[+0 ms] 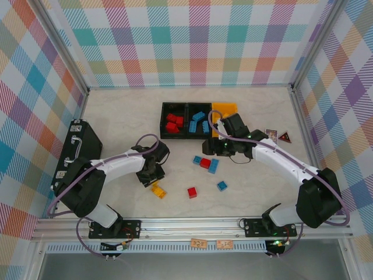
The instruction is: Sort the legos into containers by color
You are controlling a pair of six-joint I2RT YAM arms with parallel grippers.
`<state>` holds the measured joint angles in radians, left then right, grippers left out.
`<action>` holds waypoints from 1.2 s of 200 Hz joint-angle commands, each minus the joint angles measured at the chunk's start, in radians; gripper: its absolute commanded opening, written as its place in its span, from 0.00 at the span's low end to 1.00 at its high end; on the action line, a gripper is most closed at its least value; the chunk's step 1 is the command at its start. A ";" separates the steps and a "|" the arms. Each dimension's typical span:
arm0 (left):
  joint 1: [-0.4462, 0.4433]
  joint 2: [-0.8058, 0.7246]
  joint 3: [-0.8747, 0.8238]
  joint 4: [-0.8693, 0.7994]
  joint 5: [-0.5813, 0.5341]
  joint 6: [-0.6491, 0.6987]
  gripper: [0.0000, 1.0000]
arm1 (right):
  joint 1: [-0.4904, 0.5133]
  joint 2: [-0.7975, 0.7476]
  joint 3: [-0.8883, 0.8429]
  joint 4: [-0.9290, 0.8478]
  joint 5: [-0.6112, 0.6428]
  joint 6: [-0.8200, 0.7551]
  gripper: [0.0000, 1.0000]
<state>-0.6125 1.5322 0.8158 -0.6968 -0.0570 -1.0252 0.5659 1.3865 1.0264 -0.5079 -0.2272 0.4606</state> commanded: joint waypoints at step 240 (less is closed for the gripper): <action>-0.067 0.461 0.957 -0.064 0.088 0.350 0.27 | -0.150 -0.340 -0.221 -0.017 0.146 0.145 0.61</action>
<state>-0.6540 1.9305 1.6680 -0.7280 -0.0078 -0.7273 0.4408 1.0851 0.8268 -0.5037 -0.1047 0.5831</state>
